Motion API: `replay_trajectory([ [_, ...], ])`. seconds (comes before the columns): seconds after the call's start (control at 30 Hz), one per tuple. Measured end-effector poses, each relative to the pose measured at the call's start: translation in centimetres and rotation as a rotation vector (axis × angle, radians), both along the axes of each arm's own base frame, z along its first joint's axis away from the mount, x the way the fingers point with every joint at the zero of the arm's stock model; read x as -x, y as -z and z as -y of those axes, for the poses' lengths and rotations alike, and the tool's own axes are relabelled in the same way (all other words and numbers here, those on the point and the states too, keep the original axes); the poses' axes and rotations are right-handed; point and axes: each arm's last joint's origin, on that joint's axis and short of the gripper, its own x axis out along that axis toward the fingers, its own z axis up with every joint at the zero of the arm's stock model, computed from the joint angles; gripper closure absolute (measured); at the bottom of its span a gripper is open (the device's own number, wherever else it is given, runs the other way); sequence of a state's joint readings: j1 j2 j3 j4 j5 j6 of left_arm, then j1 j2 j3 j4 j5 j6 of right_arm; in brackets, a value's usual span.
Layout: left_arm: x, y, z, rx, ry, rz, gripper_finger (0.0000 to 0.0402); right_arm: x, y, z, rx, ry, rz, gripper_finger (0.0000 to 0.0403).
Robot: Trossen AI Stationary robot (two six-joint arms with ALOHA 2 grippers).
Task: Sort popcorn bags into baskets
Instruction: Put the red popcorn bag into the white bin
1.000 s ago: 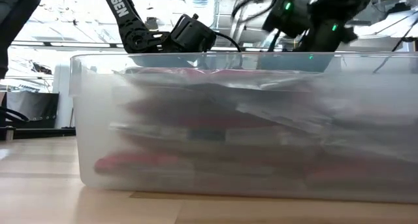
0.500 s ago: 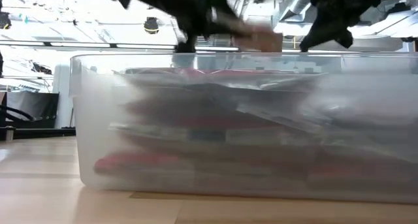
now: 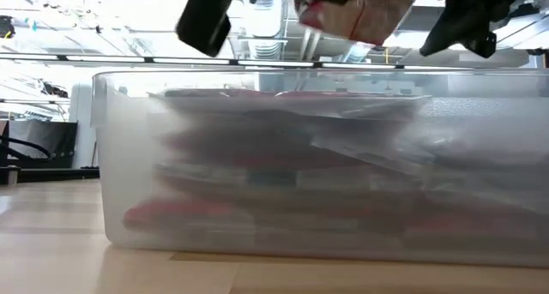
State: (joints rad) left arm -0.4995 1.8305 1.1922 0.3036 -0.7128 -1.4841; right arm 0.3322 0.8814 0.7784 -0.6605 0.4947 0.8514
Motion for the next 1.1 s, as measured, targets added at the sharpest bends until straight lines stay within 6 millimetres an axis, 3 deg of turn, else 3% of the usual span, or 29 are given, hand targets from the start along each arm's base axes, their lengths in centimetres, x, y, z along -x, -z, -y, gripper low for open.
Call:
replay_trajectory([
  [0.5, -6.8, 1.0, 4.2, 0.118, -0.026, -0.159, 0.0388, 1.0, 0.1, -2.4, 0.01, -0.146, -0.016, 0.0379],
  [0.7, -7.0, 1.3, 4.5, 0.148, -0.048, -0.213, 0.0388, 1.4, 0.2, -3.0, 0.031, -0.176, -0.027, 0.039],
  [1.1, -7.0, 1.5, 4.5, 0.209, -0.01, -0.244, 0.0379, 1.7, 0.3, -3.3, 0.047, -0.195, -0.041, 0.0369],
])
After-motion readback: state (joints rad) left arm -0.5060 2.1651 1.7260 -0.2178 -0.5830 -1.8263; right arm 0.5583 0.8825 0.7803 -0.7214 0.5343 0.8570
